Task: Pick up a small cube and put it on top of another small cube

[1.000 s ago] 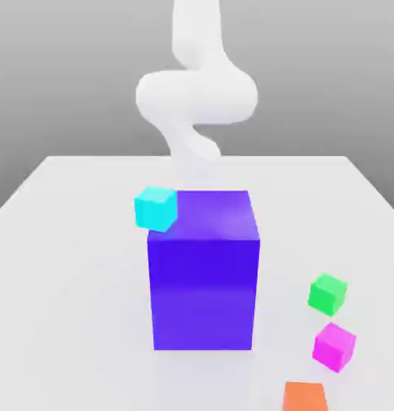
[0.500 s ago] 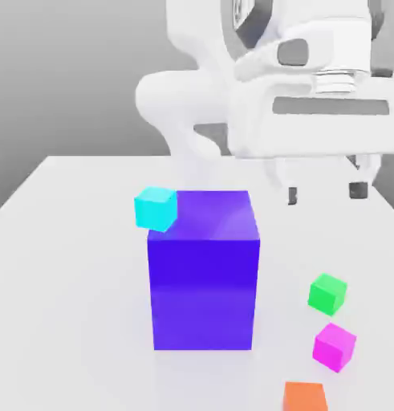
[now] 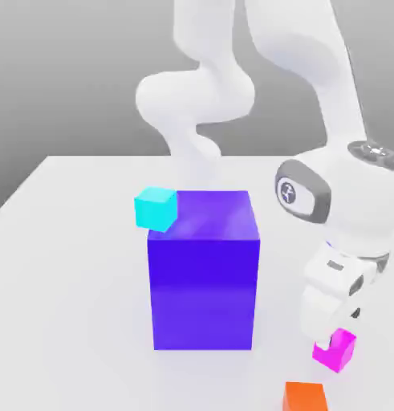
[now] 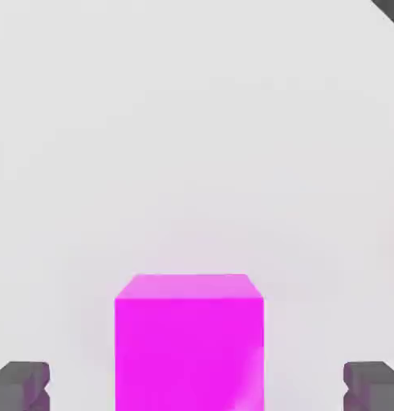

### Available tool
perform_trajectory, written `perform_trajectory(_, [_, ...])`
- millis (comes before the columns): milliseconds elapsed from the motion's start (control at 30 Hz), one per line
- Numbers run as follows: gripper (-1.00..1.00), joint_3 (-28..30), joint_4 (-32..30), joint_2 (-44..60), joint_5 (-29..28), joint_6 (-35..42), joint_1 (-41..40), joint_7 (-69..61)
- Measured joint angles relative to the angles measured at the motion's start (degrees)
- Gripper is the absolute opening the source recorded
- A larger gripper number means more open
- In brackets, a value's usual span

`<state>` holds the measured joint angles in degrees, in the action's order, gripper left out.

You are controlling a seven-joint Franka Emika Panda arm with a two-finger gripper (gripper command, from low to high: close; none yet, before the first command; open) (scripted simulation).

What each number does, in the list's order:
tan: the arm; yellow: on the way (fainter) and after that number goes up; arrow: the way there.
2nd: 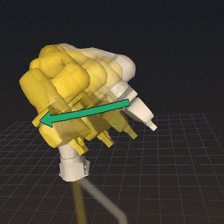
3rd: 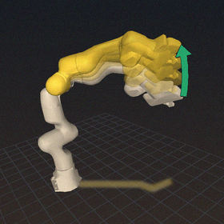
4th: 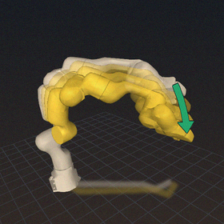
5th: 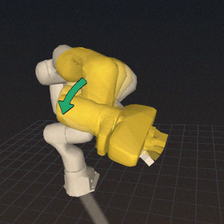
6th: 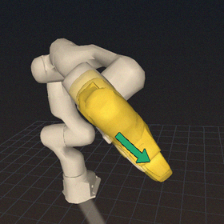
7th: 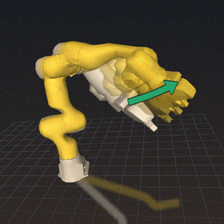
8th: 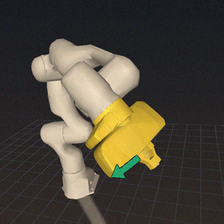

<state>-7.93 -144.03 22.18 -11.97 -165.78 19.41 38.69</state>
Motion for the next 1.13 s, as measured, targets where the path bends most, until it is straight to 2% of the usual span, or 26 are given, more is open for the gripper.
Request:
perform_trajectory(33, [-1.0,0.54,0.24,1.12,-0.53,-0.83,0.43,0.42])
perform_trajectory(267, [-1.0,0.42,0.19,0.93,-0.61,-0.69,0.33,0.49])
perform_trajectory(433, [-1.0,-3.36,-1.81,-8.21,4.27,6.39,-2.38,-3.2])
perform_trajectory(600, [-1.0,-6.93,-8.79,-18.47,8.08,9.54,0.93,-0.1])
perform_trajectory(800, [-1.0,-9.25,-17.7,-29.78,16.87,11.44,7.38,1.66])
perform_trajectory(900, [-1.0,-9.56,-18.4,-25.82,14.8,6.86,7.15,3.94])
perform_trajectory(1000, [-1.0,-8.35,-18.21,-19.64,8.89,1.13,6.76,8.21])
perform_trajectory(1033, [1.0,-7.5,-18.11,-17.95,6.91,-0.39,7.21,9.63])
perform_trajectory(1133, [1.0,-7.5,-18.11,-17.95,6.91,-0.39,7.2,9.63])
